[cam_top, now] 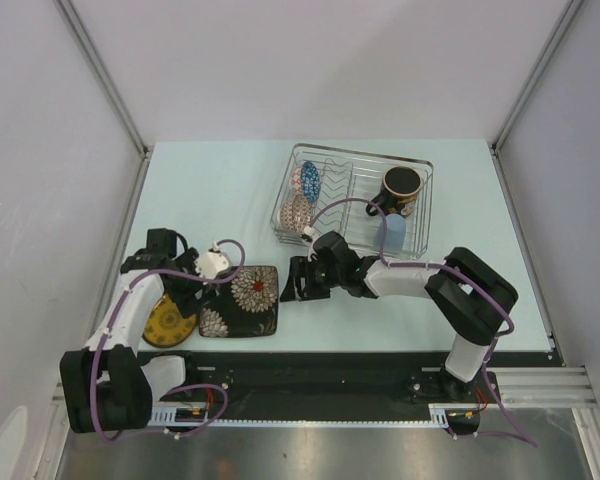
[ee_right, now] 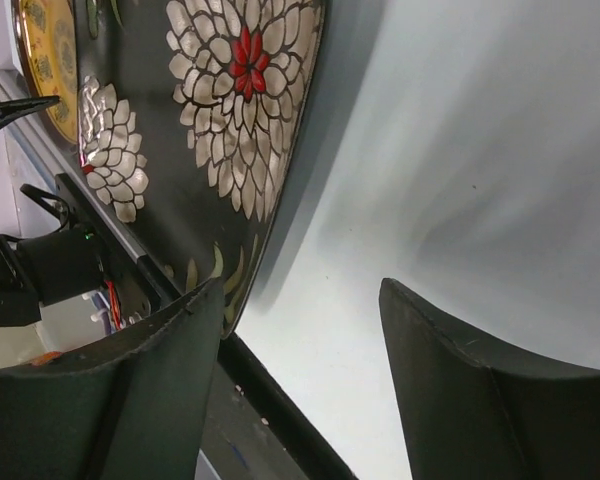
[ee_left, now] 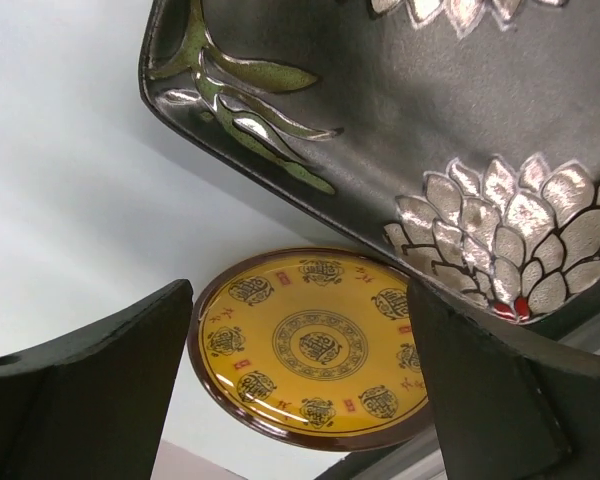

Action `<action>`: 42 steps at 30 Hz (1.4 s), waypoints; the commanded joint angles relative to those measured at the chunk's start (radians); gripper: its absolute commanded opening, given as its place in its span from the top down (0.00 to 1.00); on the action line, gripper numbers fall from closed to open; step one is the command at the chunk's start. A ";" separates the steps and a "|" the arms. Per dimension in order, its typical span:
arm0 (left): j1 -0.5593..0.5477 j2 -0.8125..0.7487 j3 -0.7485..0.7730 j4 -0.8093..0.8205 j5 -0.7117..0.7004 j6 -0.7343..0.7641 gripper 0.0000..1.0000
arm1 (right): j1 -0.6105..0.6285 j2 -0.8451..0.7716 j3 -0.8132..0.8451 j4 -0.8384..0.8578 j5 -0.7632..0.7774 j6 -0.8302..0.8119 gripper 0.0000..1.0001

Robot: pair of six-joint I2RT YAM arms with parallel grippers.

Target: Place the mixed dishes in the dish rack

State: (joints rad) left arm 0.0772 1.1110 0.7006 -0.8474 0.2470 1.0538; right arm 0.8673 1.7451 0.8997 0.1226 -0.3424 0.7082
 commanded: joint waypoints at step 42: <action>-0.220 0.049 -0.067 0.220 0.029 -0.077 0.05 | 0.055 0.174 0.064 0.196 -0.020 0.031 0.66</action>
State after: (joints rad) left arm -0.1177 1.1774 0.6319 -0.6968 0.1764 1.0286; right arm 0.9031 1.8832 0.9283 0.2752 -0.3405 0.7380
